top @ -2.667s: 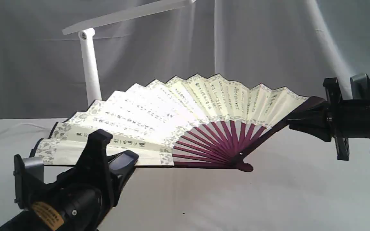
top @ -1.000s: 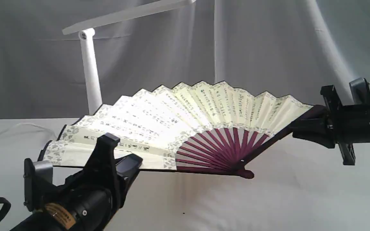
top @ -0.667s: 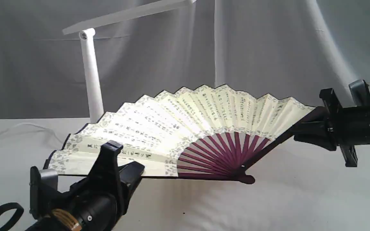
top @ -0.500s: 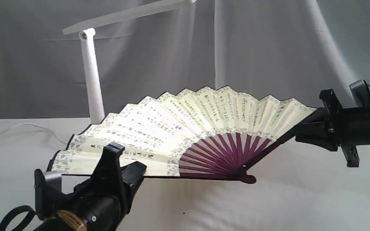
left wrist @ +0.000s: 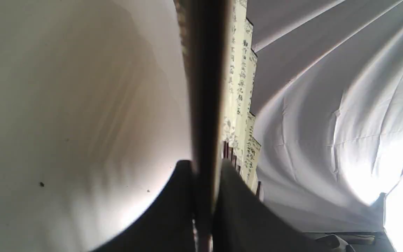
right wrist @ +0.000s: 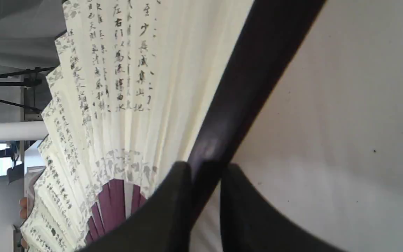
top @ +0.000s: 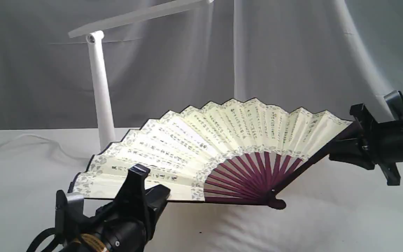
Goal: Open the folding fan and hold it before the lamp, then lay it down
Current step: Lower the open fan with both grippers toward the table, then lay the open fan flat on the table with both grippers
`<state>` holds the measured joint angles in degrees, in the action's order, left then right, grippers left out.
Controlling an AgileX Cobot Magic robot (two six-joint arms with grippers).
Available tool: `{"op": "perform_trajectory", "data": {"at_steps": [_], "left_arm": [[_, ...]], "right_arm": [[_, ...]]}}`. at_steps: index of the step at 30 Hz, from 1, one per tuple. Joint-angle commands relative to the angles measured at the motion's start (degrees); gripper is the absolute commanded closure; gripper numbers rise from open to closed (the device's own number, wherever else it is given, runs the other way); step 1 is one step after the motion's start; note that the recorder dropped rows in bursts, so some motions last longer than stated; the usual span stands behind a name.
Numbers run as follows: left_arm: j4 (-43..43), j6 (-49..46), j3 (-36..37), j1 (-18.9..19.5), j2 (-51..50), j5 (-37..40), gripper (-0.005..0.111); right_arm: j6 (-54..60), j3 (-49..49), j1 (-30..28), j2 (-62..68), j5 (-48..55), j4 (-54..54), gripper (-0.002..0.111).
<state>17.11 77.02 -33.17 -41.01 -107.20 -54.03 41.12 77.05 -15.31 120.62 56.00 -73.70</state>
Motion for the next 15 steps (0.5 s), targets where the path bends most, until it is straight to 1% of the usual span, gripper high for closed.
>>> {"op": "perform_trajectory", "data": {"at_steps": [1, 8, 11, 15], "left_arm": [[-0.4, 0.6, -0.4, -0.3, 0.0, -1.2, 0.107], [2.2, 2.8, -0.3, -0.3, 0.0, -0.8, 0.107], [4.0, 6.0, -0.3, -0.3, 0.0, 0.6, 0.107], [4.0, 6.8, -0.3, -0.3, 0.0, 0.2, 0.107]], "right_arm": [[3.5, -0.3, -0.1, -0.2, -2.6, 3.2, 0.108], [2.8, -0.6, -0.1, -0.2, -2.7, 3.1, 0.108], [2.8, -1.7, -0.1, -0.2, -3.2, 3.0, 0.108], [2.7, -2.9, -0.1, 1.0, -2.3, 2.9, 0.108]]}}
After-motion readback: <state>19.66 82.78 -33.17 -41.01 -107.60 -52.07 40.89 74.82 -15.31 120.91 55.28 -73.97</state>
